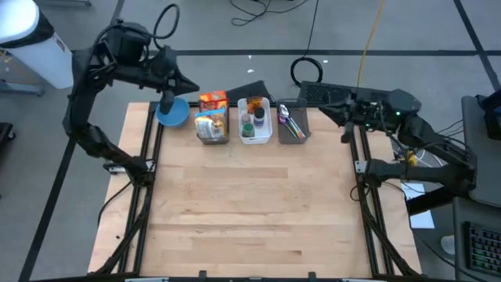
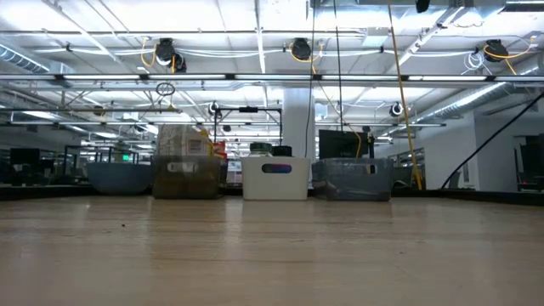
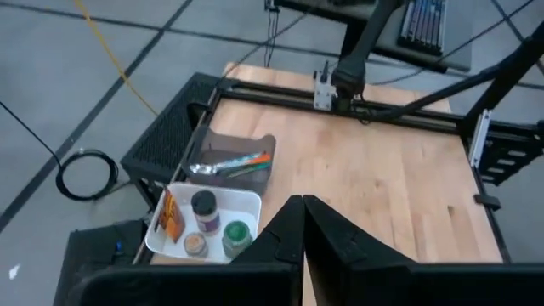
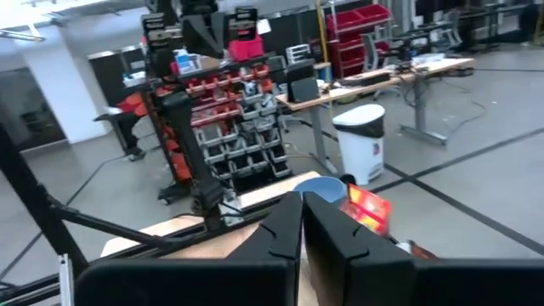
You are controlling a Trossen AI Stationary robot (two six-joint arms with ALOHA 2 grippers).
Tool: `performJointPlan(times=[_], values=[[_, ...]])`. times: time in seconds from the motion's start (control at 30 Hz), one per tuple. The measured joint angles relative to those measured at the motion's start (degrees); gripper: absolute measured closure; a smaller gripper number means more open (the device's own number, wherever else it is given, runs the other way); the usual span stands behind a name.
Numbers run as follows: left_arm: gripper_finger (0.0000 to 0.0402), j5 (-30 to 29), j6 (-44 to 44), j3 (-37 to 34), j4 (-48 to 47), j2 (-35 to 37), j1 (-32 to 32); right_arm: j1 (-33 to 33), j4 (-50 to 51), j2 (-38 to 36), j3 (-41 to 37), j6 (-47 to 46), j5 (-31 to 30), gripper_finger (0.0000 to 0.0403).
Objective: Pick & Place Food Item
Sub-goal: Return to Home Position
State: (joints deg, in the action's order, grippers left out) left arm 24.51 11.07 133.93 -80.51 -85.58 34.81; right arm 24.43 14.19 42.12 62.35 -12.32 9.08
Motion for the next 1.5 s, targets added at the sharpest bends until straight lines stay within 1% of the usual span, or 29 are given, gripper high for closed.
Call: performJointPlan(times=[0.1, 0.2, 0.3, 0.43, 0.5, 0.6, 0.7, 0.77, 0.83, 1.0, 1.13, 1.27, 1.4, 1.5], values=[[0.0396, 1.1, 0.5, -1.3, -0.7, 0.5, 1.0, 1.4, 3.1, -2.0, 0.0, 0.0, -0.1, 0.0401], [0.0387, 3.4, 0.6, -7.0, 1.2, 3.0, 2.2, 1.9, 6.4, -4.0, 0.0, 0.0, -0.1, 0.0402], [0.0385, 4.2, -0.5, -16.6, 6.4, 6.9, 3.4, 1.9, 9.0, -6.0, 0.0, -0.3, -0.3, 0.0402], [0.0397, 7.3, -4.3, -32.1, 19.4, 14.2, 3.5, 1.9, 11.6, -8.1, 0.0, -0.4, -0.4, 0.0402], [0.0395, 8.1, -7.2, -39.2, 26.2, 18.3, 3.5, 1.9, 12.8, -9.1, 0.0, -0.4, -1.3, 0.0402], [0.0384, 7.7, -12.1, -48.5, 34.3, 24.3, 3.3, 1.9, 15.2, -10.2, 0.0, 0.7, -2.0, 0.0402], [0.0386, 4.1, -15.9, -56.3, 39.7, 30.1, 2.2, 1.9, 16.0, -10.9, -0.5, 1.9, -2.0, 0.0403], [0.0395, 2.3, -18.0, -60.9, 43.2, 34.0, 1.3, 1.9, 15.1, -11.9, -2.6, 2.3, -2.0, 0.0403], [0.0397, 1.1, -20.3, -65.6, 47.5, 37.9, 0.4, 1.9, 13.1, -13.1, -6.3, 2.0, -2.6, 0.0403], [0.0385, -1.3, -26.4, -76.8, 58.6, 46.0, -1.8, 1.9, 1.1, -17.8, -19.8, -1.7, -3.1, 0.0403], [0.0397, -3.9, -29.9, -84.4, 63.8, 51.4, -2.9, 1.9, -5.6, -22.3, -29.3, -4.2, -3.7, 0.0403], [0.0388, -5.1, -33.8, -90.1, 66.6, 55.7, -3.6, 1.9, -3.3, -28.3, -33.7, -5.0, -7.5, 0.0403], [0.0396, -5.1, -34.3, -94.5, 66.7, 59.8, -4.0, 1.9, 4.5, -35.4, -34.1, -5.1, -12.3, 0.0403], [0.0394, -5.1, -34.7, -97.5, 66.7, 63.6, -4.1, 1.9, 7.3, -40.6, -34.2, -6.0, -13.7, 0.0403]])
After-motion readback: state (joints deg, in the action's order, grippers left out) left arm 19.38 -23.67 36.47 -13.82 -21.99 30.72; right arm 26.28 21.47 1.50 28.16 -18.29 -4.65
